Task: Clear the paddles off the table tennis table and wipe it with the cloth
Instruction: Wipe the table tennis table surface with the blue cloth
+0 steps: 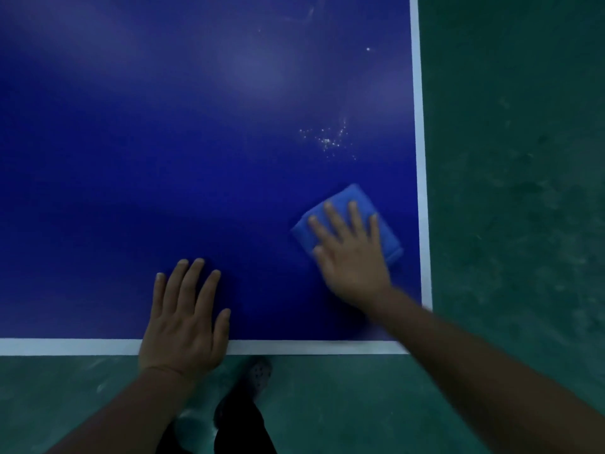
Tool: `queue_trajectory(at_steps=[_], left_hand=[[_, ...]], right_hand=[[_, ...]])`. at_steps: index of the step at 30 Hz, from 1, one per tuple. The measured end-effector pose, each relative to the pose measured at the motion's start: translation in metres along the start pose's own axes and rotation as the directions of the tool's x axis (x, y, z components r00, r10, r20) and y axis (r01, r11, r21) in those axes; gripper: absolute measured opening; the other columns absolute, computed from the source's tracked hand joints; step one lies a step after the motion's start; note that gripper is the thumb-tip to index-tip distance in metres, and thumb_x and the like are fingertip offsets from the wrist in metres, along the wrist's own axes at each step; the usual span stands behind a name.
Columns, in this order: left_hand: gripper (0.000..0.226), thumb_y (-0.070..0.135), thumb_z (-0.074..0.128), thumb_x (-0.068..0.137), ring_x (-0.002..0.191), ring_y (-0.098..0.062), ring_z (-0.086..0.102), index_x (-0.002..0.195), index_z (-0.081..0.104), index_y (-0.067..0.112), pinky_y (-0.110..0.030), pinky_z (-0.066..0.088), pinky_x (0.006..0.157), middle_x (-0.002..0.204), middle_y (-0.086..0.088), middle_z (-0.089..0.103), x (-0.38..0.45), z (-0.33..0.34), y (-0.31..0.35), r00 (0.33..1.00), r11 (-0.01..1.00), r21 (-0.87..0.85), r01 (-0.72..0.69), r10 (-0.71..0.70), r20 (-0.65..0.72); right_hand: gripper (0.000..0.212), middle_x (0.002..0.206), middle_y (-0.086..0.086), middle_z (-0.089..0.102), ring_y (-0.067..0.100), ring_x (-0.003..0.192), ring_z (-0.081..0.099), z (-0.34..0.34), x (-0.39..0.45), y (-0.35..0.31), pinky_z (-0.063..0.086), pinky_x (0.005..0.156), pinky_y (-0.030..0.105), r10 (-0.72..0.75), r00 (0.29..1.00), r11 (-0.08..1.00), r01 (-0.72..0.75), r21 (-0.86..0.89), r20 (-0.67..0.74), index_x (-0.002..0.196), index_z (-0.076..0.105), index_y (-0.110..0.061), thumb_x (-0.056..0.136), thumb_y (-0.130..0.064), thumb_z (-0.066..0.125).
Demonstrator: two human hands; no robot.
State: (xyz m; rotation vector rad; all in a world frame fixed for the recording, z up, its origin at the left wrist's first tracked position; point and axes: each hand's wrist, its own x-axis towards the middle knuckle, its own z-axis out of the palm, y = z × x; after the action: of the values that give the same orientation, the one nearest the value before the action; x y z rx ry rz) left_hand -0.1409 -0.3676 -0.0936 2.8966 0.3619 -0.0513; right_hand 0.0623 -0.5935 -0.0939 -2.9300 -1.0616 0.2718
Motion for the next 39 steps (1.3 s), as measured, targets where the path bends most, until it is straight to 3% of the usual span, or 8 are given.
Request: queue_trajectory(at_steps=[4, 18, 23, 26, 28, 30, 35, 39], left_hand=[[0.068, 0.047, 0.024, 0.1, 0.146, -0.042, 0.026, 0.141, 0.048, -0.001, -0.06, 0.012, 0.121, 0.153, -0.024, 0.035, 0.0, -0.002, 0.002, 1.0, 1.0, 0.021, 0.002, -0.002, 0.02], [0.065, 0.041, 0.034, 0.093, 0.145, -0.041, 0.028, 0.14, 0.051, 0.0, -0.061, 0.013, 0.12, 0.151, -0.024, 0.039, 0.0, -0.005, 0.003, 1.0, 1.0, -0.023, 0.013, -0.013, -0.004], [0.061, 0.04, 0.033, 0.096, 0.142, -0.042, 0.033, 0.14, 0.052, 0.002, -0.059, 0.011, 0.121, 0.148, -0.023, 0.044, -0.001, -0.007, 0.003, 0.998, 1.0, -0.015, 0.003, -0.004, -0.064], [0.063, 0.043, 0.033, 0.096, 0.142, -0.041, 0.031, 0.144, 0.047, 0.005, -0.06, 0.008, 0.121, 0.149, -0.021, 0.042, -0.004, -0.003, 0.002, 0.994, 1.0, 0.004, 0.02, -0.019, -0.107], [0.063, 0.043, 0.035, 0.095, 0.143, -0.041, 0.03, 0.145, 0.046, 0.007, -0.061, 0.007, 0.121, 0.15, -0.021, 0.04, -0.005, 0.001, 0.002, 0.988, 1.0, 0.007, 0.016, -0.015, -0.151], [0.063, 0.043, 0.035, 0.094, 0.143, -0.041, 0.029, 0.144, 0.047, 0.007, -0.06, 0.005, 0.121, 0.149, -0.022, 0.039, -0.005, 0.002, 0.002, 0.988, 1.0, 0.005, 0.022, -0.021, -0.154], [0.06, 0.042, 0.034, 0.094, 0.14, -0.042, 0.034, 0.137, 0.055, 0.005, -0.06, 0.01, 0.121, 0.145, -0.022, 0.044, -0.006, -0.001, 0.003, 0.994, 0.999, 0.017, 0.028, -0.026, -0.108], [0.061, 0.042, 0.033, 0.094, 0.14, -0.04, 0.034, 0.14, 0.053, 0.007, -0.059, 0.013, 0.121, 0.147, -0.02, 0.044, -0.004, -0.001, 0.002, 0.997, 0.999, 0.037, 0.036, -0.034, -0.063]], right_hand=[[0.055, 0.168, -0.002, 0.012, 0.032, 0.155, 0.004, -0.022, 0.066, 0.087, 0.005, 0.122, 0.06, 0.349, 0.937, 0.937, -0.349, 0.023, -0.004, 0.159, 0.018, -0.035, 0.105, -0.046, 0.025], [0.056, 0.165, -0.001, 0.021, 0.033, 0.155, 0.007, 0.016, -0.14, 0.024, 0.013, 0.119, 0.064, 0.182, 0.983, 0.979, -0.185, 0.082, 0.034, 0.155, 0.027, -0.032, 0.102, -0.048, 0.028], [0.058, 0.169, -0.005, 0.005, 0.033, 0.154, -0.002, 0.008, -0.059, -0.005, 0.002, 0.121, 0.062, 0.487, 0.873, 0.869, -0.484, 0.098, -0.009, 0.159, 0.015, -0.037, 0.103, -0.05, 0.025], [0.058, 0.169, -0.003, 0.007, 0.035, 0.154, -0.002, 0.012, -0.043, -0.063, -0.002, 0.12, 0.062, 0.164, 0.986, 0.985, -0.164, 0.062, 0.002, 0.158, 0.015, -0.038, 0.103, -0.051, 0.021], [0.057, 0.168, -0.005, 0.013, 0.032, 0.155, -0.001, 0.017, -0.064, -0.072, -0.007, 0.121, 0.057, -0.129, 0.991, 0.991, 0.128, 0.042, 0.035, 0.157, 0.021, -0.039, 0.102, -0.052, 0.02], [0.057, 0.167, -0.007, 0.016, 0.029, 0.155, 0.001, 0.017, -0.08, -0.038, -0.007, 0.122, 0.055, -0.188, 0.981, 0.982, 0.187, 0.021, 0.052, 0.156, 0.022, -0.04, 0.101, -0.052, 0.02], [0.064, 0.168, -0.008, 0.006, 0.026, 0.155, -0.005, -0.003, -0.068, 0.066, -0.004, 0.123, 0.054, 0.173, 0.984, 0.985, -0.174, 0.015, 0.04, 0.158, 0.013, -0.039, 0.097, -0.058, 0.006], [0.064, 0.168, -0.01, -0.001, 0.026, 0.154, -0.01, 0.002, -0.027, 0.049, -0.008, 0.122, 0.055, 0.255, 0.967, 0.965, -0.256, 0.05, 0.013, 0.159, 0.006, -0.04, 0.097, -0.058, 0.005]])
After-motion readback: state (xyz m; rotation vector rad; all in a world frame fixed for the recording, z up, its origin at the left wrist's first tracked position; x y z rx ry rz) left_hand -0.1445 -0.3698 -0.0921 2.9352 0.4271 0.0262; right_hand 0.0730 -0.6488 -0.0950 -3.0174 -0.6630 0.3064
